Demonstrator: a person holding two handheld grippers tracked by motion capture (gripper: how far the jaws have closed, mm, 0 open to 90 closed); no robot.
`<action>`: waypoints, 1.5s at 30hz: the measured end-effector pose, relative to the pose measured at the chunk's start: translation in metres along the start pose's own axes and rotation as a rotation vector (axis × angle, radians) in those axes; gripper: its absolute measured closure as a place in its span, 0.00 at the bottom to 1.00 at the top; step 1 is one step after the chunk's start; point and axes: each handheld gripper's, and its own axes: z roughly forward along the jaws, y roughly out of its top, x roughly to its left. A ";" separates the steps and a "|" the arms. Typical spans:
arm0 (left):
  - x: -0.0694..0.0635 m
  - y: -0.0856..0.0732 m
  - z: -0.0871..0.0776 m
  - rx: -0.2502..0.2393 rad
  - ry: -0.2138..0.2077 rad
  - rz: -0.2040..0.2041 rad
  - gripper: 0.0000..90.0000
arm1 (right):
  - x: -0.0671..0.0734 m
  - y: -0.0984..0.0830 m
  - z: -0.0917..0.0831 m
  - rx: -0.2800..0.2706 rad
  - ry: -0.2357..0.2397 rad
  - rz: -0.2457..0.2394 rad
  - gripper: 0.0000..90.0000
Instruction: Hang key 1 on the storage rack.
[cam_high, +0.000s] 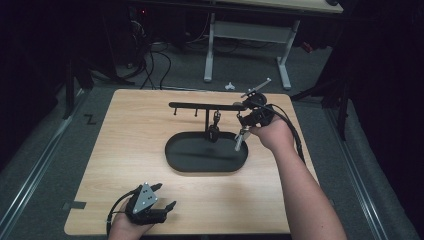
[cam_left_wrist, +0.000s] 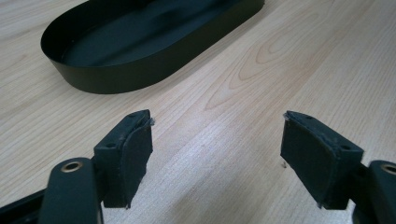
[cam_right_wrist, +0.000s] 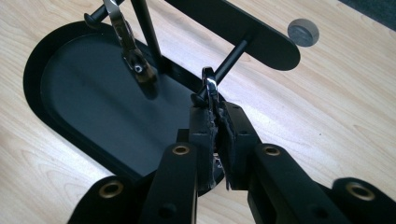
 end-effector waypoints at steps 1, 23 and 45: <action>0.000 0.000 0.000 0.000 -0.001 0.001 0.28 | 0.000 0.000 0.001 -0.007 -0.003 -0.003 0.93; 0.001 0.000 0.001 0.002 -0.005 -0.001 0.28 | 0.002 -0.006 0.021 -0.005 -0.051 -0.003 0.70; 0.003 0.000 0.005 0.007 -0.010 -0.009 0.28 | 0.005 -0.072 0.029 -0.027 -0.036 0.026 0.23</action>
